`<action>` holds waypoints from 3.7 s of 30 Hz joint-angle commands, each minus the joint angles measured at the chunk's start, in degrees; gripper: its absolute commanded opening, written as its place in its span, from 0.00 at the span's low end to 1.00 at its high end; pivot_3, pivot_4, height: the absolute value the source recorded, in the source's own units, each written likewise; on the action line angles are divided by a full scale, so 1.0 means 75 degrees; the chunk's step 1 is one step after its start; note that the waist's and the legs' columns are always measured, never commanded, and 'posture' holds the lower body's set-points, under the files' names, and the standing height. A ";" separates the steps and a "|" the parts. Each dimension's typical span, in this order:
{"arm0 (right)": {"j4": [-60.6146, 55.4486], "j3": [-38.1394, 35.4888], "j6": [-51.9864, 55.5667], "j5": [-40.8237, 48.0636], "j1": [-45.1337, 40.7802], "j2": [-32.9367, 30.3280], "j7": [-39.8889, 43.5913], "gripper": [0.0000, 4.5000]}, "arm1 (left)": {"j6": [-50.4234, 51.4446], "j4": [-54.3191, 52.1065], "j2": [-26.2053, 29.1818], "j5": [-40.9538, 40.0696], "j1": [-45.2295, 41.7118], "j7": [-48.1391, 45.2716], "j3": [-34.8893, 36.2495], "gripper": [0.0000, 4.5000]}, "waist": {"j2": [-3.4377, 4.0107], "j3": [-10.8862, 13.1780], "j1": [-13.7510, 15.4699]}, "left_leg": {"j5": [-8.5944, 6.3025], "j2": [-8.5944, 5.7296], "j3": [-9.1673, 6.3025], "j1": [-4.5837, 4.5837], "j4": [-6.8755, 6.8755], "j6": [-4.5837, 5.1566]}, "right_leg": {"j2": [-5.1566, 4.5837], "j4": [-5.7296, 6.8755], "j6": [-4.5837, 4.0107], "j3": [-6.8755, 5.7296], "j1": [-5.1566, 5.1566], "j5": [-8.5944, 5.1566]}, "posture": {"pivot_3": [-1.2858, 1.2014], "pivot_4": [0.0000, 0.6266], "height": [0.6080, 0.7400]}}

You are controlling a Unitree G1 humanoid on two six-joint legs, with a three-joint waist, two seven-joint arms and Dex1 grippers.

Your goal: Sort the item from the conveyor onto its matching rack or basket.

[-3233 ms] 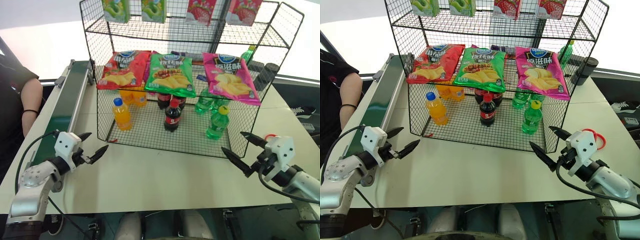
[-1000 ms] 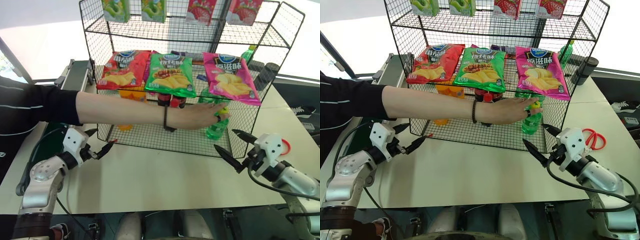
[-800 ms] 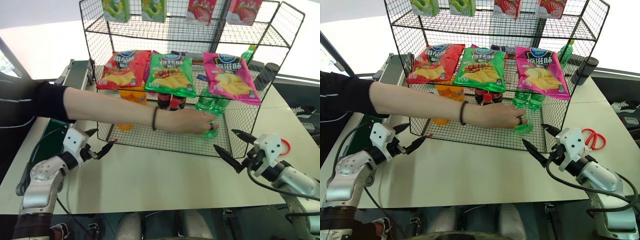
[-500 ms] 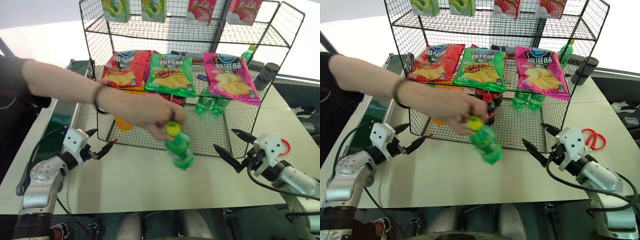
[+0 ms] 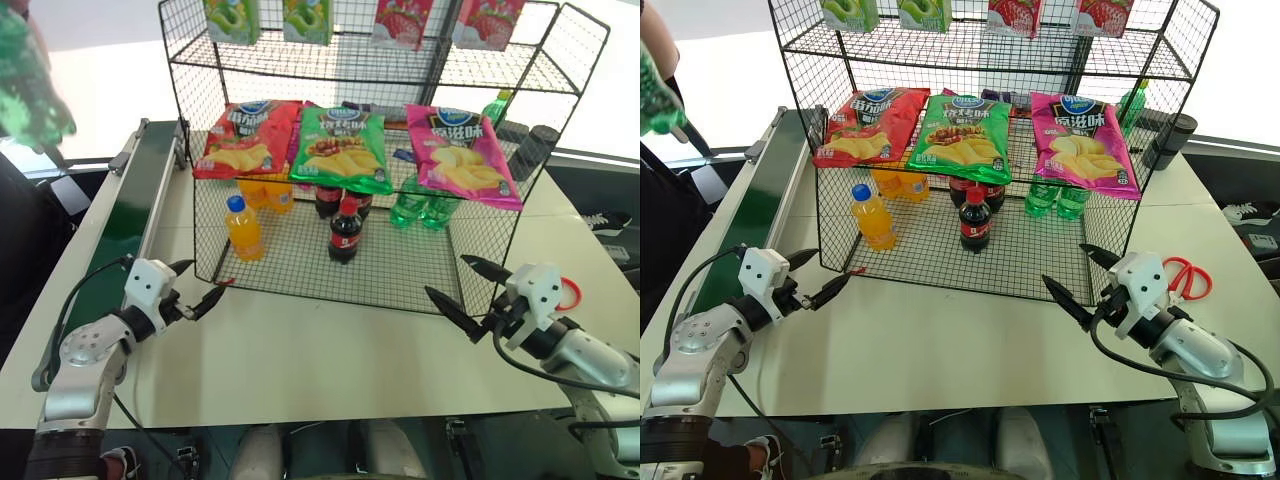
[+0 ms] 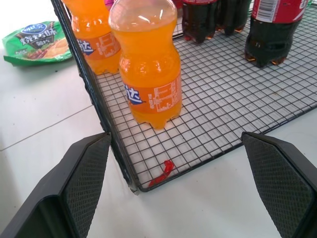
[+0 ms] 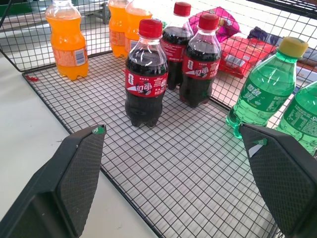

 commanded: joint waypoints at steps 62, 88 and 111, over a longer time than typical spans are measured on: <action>-0.0799 0.3542 0.1361 -0.0396 -0.1806 0.1495 -0.0585 0.99 | -0.0466 0.1828 -0.0613 -0.0110 -0.0931 0.3215 0.2271 1.00 | -0.0023 -0.0009 -0.0024 | 0.0000 -0.0029 0.0000 -0.0041 -0.0003 -0.0004 | -0.0035 0.0001 0.0006 -0.0012 -0.0037 0.0005 | 0.52 0.24 1.00; -0.0423 0.3577 0.0764 -0.0487 -0.1903 0.1611 -0.0357 0.99 | -0.0740 0.2045 -0.0682 -0.0241 -0.1166 0.3593 0.2398 1.00 | -0.0024 -0.0010 -0.0024 | 0.0000 -0.0033 0.0000 -0.0043 -0.0003 -0.0004 | -0.0038 0.0000 0.0015 -0.0013 -0.0038 0.0010 | 0.52 0.24 1.00; -0.0298 0.3487 0.0715 -0.0418 -0.1965 0.1566 -0.0139 1.00 | -0.0096 -0.0126 -0.0040 -0.1979 -0.0672 0.1952 0.2851 0.62 | -0.0074 -0.0022 -0.0042 | 0.0002 -0.0035 -0.0003 -0.0106 0.0003 -0.0008 | -0.0041 0.0001 0.0025 -0.0017 -0.0094 0.0017 | 0.52 0.24 1.00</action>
